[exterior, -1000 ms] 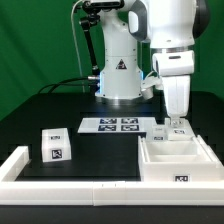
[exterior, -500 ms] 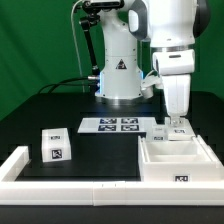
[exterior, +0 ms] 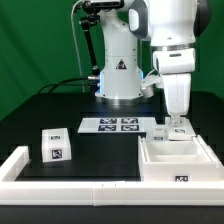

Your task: Assemble cabinet

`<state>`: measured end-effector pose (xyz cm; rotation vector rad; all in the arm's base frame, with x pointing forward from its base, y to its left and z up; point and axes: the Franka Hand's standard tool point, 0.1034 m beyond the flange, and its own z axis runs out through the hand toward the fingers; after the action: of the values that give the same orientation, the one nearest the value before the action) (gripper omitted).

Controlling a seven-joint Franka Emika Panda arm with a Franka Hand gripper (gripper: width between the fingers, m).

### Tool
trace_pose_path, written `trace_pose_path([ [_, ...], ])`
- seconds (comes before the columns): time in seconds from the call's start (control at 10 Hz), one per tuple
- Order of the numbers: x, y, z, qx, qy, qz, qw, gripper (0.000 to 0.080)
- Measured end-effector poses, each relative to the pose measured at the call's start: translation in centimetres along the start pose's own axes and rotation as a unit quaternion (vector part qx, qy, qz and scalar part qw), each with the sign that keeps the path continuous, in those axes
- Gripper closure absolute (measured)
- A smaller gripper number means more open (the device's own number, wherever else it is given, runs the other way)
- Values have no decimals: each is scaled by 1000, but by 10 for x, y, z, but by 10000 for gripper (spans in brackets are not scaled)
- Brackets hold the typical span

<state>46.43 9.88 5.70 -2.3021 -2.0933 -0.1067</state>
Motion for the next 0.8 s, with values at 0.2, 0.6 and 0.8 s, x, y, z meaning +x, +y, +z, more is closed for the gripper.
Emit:
trace_pose_path([
  [0.2, 1, 5, -2, -3, 1, 1, 1000, 731],
  [0.6, 2, 9, -2, -5, 2, 2, 1000, 731],
  [0.8, 2, 8, -2, -4, 2, 2, 1000, 731],
])
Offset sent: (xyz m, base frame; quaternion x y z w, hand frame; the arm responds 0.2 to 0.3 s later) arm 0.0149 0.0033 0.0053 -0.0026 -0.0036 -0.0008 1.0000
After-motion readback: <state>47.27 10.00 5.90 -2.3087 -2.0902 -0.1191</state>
